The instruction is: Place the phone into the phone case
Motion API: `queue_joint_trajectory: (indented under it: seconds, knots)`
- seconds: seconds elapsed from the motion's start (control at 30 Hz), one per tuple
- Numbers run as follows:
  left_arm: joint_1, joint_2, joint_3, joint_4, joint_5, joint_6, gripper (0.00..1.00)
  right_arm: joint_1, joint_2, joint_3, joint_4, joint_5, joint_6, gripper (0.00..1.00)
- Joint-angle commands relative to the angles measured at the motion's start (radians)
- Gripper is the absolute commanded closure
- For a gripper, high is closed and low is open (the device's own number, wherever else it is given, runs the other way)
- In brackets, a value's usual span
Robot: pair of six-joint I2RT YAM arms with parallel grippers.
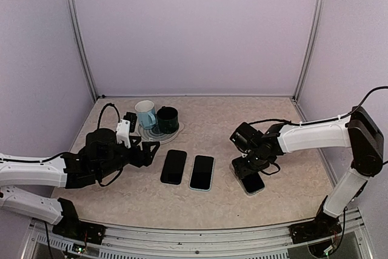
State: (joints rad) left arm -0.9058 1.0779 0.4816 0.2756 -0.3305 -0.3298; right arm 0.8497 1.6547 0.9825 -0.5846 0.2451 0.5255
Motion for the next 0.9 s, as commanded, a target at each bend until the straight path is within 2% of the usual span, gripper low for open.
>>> queue_joint_trajectory:
  seconds: [0.0,0.13,0.23,0.3,0.37,0.4,0.63,0.8,0.87]
  knots:
    - [-0.007,0.011,0.026,0.011,-0.015,0.000,0.17,0.005,0.032,-0.011,0.043,-0.011,-0.011,0.51]
    - [-0.007,0.013,0.024,0.010,-0.015,-0.002,0.17,0.003,0.052,0.000,0.020,0.003,-0.044,0.46]
    - [-0.008,0.013,0.019,0.012,-0.018,-0.006,0.17,-0.002,0.051,-0.008,-0.003,-0.016,-0.061,0.38]
    - [-0.008,0.017,0.022,0.012,-0.015,-0.006,0.17,-0.003,0.052,-0.003,-0.035,-0.028,-0.063,0.26]
    - [-0.008,0.020,0.024,0.013,-0.014,-0.005,0.17,-0.002,0.053,0.012,-0.077,-0.017,-0.060,0.07]
    - [-0.008,0.021,0.023,0.012,-0.013,-0.003,0.17,-0.006,0.051,0.022,-0.095,-0.007,-0.060,0.02]
    - [-0.009,0.025,0.034,0.012,-0.012,-0.002,0.17,-0.053,0.087,0.035,-0.146,-0.169,-0.107,0.01]
    - [-0.010,0.028,0.035,0.010,-0.012,0.003,0.17,-0.069,0.152,0.030,-0.197,-0.179,-0.082,0.01]
    - [-0.010,0.030,0.038,0.009,-0.012,0.006,0.17,-0.085,0.150,0.014,-0.180,-0.230,-0.089,0.03]
